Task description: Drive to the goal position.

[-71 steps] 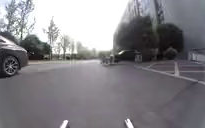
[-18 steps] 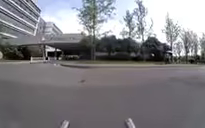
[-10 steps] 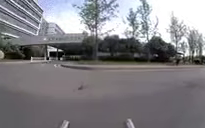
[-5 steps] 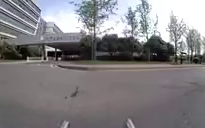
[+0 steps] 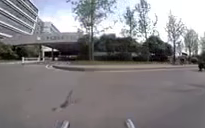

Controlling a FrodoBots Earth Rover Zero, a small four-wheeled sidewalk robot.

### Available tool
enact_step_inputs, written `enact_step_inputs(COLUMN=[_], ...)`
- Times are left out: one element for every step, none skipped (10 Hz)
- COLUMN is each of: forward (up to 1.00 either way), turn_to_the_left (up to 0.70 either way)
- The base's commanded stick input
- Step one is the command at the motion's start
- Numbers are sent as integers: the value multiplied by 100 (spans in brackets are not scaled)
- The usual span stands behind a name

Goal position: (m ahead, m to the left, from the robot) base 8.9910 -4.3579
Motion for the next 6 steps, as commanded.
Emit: enact_step_inputs(forward=[-45, -45, -45, -45, -36, 9], turn_to_the_left=[0, 0, 0, 0, 0, 0])
